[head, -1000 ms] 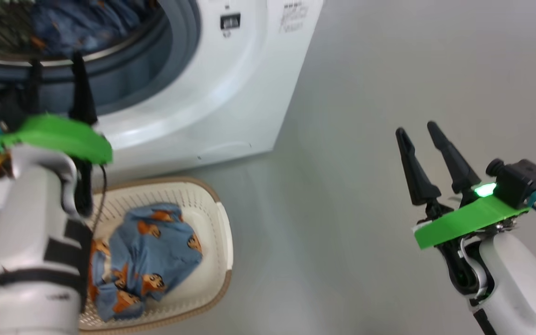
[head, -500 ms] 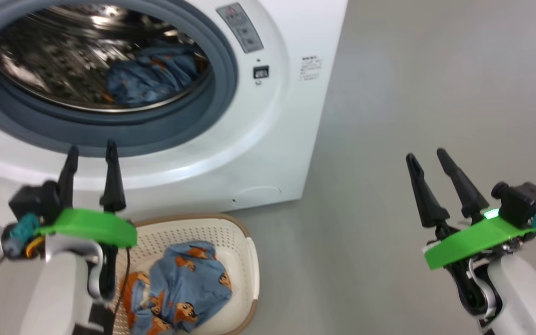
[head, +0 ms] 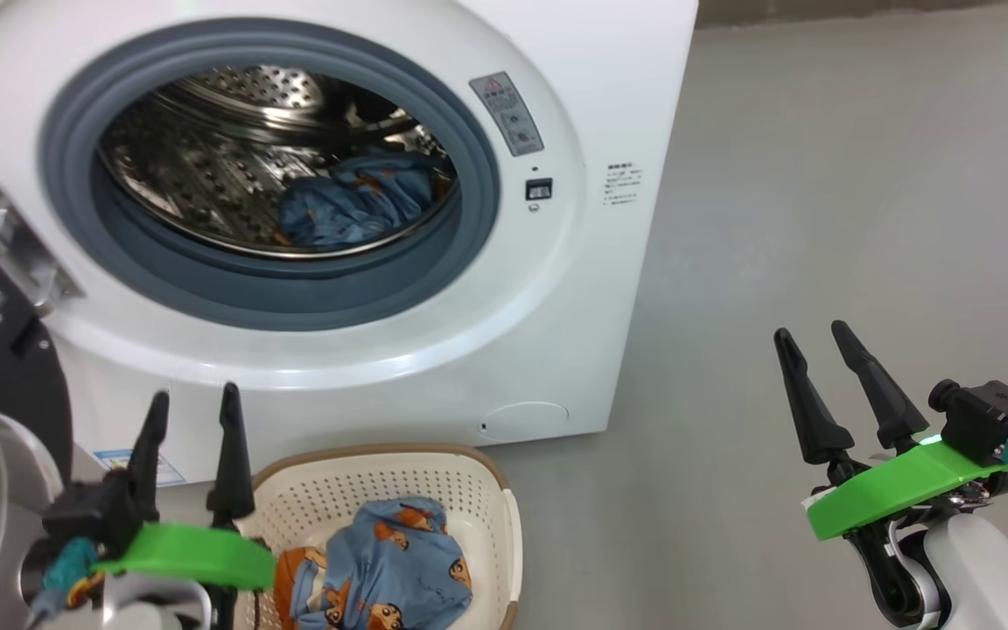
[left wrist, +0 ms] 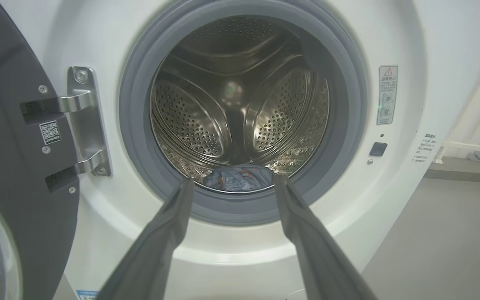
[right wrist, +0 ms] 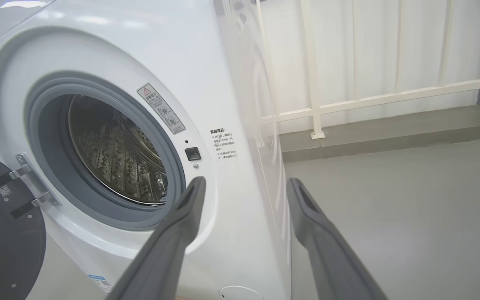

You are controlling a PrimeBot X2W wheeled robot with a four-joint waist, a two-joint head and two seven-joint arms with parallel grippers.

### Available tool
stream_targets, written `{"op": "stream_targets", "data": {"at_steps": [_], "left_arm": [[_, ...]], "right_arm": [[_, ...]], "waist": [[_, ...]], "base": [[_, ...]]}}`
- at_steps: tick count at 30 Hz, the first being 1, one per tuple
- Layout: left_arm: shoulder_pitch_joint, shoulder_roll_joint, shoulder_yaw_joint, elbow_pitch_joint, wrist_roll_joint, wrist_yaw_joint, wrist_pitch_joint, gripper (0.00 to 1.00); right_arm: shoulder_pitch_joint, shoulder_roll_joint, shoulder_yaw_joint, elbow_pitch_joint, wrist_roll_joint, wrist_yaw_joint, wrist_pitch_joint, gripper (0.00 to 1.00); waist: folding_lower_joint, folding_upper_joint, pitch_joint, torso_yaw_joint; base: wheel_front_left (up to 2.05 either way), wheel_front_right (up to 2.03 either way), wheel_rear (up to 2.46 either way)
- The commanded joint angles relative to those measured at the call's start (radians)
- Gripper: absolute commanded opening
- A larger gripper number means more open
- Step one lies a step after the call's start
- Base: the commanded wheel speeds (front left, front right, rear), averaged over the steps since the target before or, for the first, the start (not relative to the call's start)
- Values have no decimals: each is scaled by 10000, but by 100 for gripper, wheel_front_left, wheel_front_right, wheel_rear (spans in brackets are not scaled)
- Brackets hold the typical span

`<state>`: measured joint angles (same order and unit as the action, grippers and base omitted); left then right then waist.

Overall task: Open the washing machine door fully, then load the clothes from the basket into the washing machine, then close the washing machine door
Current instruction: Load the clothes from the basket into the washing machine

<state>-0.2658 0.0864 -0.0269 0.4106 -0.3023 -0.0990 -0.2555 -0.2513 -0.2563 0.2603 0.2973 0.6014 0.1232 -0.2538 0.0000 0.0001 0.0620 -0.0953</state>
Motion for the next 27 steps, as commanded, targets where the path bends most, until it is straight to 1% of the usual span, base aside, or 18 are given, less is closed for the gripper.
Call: {"op": "stream_targets", "data": {"at_steps": [1,6,13,27], "left_arm": [[133,145,295,-500,141,57,-63,100],[683,42,211,-1043,-23,42,-63,100],[1103,-32,132,-1448,-125,217,-27,100],[1240,-58,-2,-1726,-142,435,-27,100]], "right_arm": [[110,-105,114,-238,-140,75,-80,100],[293,-160,-33,-259,-177,75,-80,100],[344,-206,-115,-257,-268,75,-80,100],[227,-214,-111,-208,-365,75,-80,100]], "waist": [[0,-1,-177,149],[0,-1,-315,333],[0,-1,-394,441],[0,-1,-273,340]], "base": [[0,0,0],[0,0,0],[0,0,0],[0,0,0]]}}
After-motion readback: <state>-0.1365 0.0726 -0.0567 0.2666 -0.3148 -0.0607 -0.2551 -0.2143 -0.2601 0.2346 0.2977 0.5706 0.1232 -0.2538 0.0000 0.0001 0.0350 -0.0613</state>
